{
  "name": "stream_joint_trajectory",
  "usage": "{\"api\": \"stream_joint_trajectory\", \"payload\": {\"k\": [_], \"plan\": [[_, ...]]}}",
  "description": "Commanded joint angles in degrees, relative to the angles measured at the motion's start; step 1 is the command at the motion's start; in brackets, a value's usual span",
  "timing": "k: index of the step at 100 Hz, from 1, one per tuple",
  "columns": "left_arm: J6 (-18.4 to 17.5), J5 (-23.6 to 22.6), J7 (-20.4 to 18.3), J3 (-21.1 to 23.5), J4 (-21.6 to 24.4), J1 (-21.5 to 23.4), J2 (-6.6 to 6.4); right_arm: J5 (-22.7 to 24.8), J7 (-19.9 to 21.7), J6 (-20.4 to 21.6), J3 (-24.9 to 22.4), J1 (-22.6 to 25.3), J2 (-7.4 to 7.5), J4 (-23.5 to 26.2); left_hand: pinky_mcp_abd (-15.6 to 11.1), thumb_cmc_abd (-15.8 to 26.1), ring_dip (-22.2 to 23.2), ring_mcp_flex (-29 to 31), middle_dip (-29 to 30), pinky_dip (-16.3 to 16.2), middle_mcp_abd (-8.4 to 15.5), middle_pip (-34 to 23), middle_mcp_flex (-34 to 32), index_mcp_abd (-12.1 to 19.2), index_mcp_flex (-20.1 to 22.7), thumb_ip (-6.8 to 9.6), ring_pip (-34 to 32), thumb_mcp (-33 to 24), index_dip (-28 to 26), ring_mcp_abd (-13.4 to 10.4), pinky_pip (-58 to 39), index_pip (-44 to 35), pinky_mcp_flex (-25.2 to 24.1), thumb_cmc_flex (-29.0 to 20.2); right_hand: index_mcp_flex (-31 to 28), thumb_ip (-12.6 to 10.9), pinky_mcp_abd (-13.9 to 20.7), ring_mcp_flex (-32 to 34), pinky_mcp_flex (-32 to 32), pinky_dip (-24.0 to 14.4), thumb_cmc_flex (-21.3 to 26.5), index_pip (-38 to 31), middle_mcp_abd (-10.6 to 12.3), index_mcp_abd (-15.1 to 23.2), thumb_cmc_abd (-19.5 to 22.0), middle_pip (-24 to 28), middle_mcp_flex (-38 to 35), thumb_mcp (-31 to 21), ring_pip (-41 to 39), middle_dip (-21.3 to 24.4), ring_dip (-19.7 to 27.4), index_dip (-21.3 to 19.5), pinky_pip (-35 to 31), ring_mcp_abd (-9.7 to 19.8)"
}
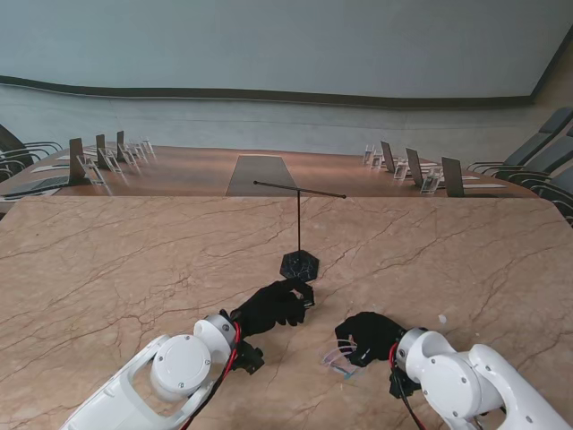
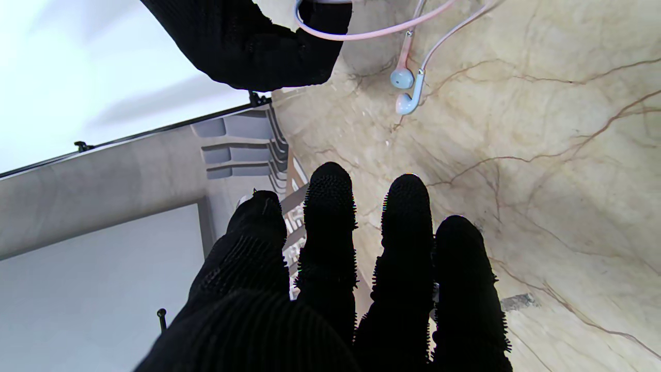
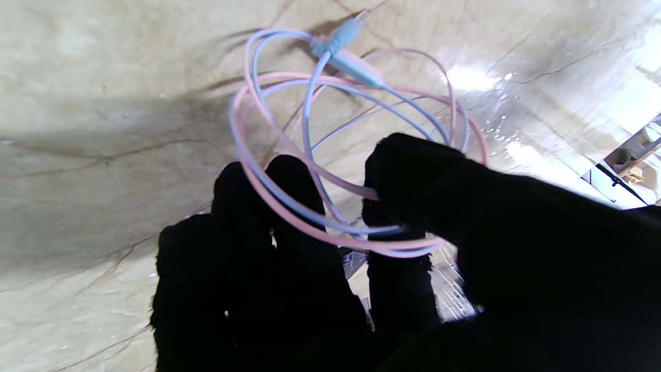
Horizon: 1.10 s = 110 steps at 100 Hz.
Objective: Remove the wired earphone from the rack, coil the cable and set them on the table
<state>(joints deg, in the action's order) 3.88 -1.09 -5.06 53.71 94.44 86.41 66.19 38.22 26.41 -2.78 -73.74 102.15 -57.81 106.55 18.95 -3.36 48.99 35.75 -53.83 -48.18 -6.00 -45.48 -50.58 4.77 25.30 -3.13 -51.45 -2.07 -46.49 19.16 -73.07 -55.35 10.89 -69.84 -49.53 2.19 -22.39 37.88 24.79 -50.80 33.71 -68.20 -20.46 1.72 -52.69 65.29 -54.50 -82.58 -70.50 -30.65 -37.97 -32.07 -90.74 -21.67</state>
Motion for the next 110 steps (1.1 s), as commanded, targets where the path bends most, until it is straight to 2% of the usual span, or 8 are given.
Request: {"api": "stream_joint_trajectory", "payload": {"k": [1,37,55,65,71,92,104,110], "plan": [[0.4,-0.1,0.0,0.0,0.1,0.5,0.35,0.3,-0.3,0.2,0.2,-0.7,-0.26,-1.0,-1.4,-0.6,-0.3,-0.7,0.9,0.2,0.1,0.5,0.5,2.3,0.4,1.40,0.3,0.0,-0.4,-0.1,-1.2,-3.7,-0.4,-4.1,-0.8,2.1,6.8,-1.3,-0.9,0.8,2.5,-7.0,-6.2,4.3,2.2,0.2,2.0,-7.0,-2.0,0.2,-1.3,-1.2,-0.6,-3.4],[1.0,-0.2,0.5,0.2,0.2,0.6,0.49,2.7,-1.7,1.7,-0.4,-2.8,-0.43,-3.9,-1.4,-0.5,-0.3,-0.8,1.2,0.3,0.0,0.6,0.6,2.1,0.4,1.40,0.3,0.1,0.0,-0.1,-1.2,-3.1,-0.4,-4.1,10.7,-0.4,14.6,-12.6,-12.2,1.2,-2.1,-4.2,-1.9,5.9,15.1,-0.4,16.0,7.6,4.1,2.8,-1.7,3.8,4.1,3.5],[1.1,0.0,0.5,0.2,0.1,0.3,0.54,5.6,-0.8,2.8,-0.9,-3.4,-0.17,-4.4,-1.5,-0.3,-0.4,-1.0,1.3,0.4,0.0,0.7,0.8,2.0,0.4,1.38,0.4,0.3,0.6,-0.1,-1.1,-2.5,-0.6,-4.1,23.7,-1.6,19.2,-20.2,-18.2,2.9,-5.0,0.9,3.5,5.6,19.7,-5.0,27.4,14.4,7.9,2.8,-0.2,11.0,6.6,9.6],[1.0,0.0,0.4,0.2,0.0,0.2,0.52,6.7,-0.6,3.2,-0.9,-3.6,-0.11,-4.7,-1.6,-0.4,-0.5,-1.1,1.5,0.5,0.0,1.0,1.0,1.9,0.4,1.35,0.6,0.5,0.8,-0.2,-0.9,-2.2,-0.8,-4.1,28.1,-6.6,20.7,-24.4,-21.6,6.6,-7.6,7.9,6.3,3.2,27.0,-8.1,33.4,21.4,9.7,4.7,1.9,12.3,8.9,13.0],[1.1,-0.1,0.3,0.2,-0.1,0.1,0.49,7.5,-0.2,3.1,-0.9,-3.8,-0.01,-4.8,-1.6,-0.3,-0.6,-1.3,1.8,0.6,0.0,1.4,1.2,2.0,0.5,1.36,0.9,0.6,1.1,-0.3,-0.7,-1.9,-0.9,-4.1,30.5,-10.6,21.3,-26.3,-22.8,7.5,-8.2,12.9,7.8,2.7,30.7,-10.3,36.3,26.1,11.1,5.8,3.1,8.0,10.9,14.4],[1.5,-0.7,0.4,0.3,-0.1,0.2,0.45,8.0,1.3,3.0,-0.5,-4.7,0.24,-5.6,-2.3,0.0,-1.6,-3.4,1.9,1.7,-0.3,5.4,4.1,1.1,0.4,1.47,3.4,1.6,3.4,-1.2,0.5,1.3,-2.9,-4.1,44.0,-7.7,21.6,-30.9,-26.8,11.3,-8.8,18.1,12.7,5.1,32.4,-18.1,45.0,32.8,24.3,9.5,7.7,9.0,24.5,20.0],[1.6,-1.4,0.0,0.3,-0.1,0.2,0.24,8.1,1.7,2.9,-0.5,-4.9,0.31,-5.9,-2.8,0.1,-2.3,-5.4,0.3,2.8,-0.5,9.7,6.5,0.2,0.5,1.45,5.4,2.1,5.4,-2.3,2.0,4.1,-4.5,-3.7,44.7,-5.8,23.1,-30.5,-28.1,14.6,-9.7,30.6,16.5,5.4,33.4,-32.3,44.4,36.9,40.6,15.0,14.4,17.8,36.0,24.3],[1.6,-2.0,-0.5,0.3,-0.2,0.1,0.04,8.1,1.7,2.8,-0.6,-4.9,0.31,-6.0,-3.3,0.0,-2.9,-7.1,-0.2,3.4,-0.3,12.0,8.1,-0.2,0.3,1.49,6.9,2.2,6.2,-3.3,3.4,5.4,-5.5,-3.3,44.8,-4.6,23.8,-30.1,-28.3,15.1,-10.3,36.9,17.7,5.5,34.1,-38.9,44.2,39.6,47.7,17.1,17.0,19.6,40.5,25.8]]}}
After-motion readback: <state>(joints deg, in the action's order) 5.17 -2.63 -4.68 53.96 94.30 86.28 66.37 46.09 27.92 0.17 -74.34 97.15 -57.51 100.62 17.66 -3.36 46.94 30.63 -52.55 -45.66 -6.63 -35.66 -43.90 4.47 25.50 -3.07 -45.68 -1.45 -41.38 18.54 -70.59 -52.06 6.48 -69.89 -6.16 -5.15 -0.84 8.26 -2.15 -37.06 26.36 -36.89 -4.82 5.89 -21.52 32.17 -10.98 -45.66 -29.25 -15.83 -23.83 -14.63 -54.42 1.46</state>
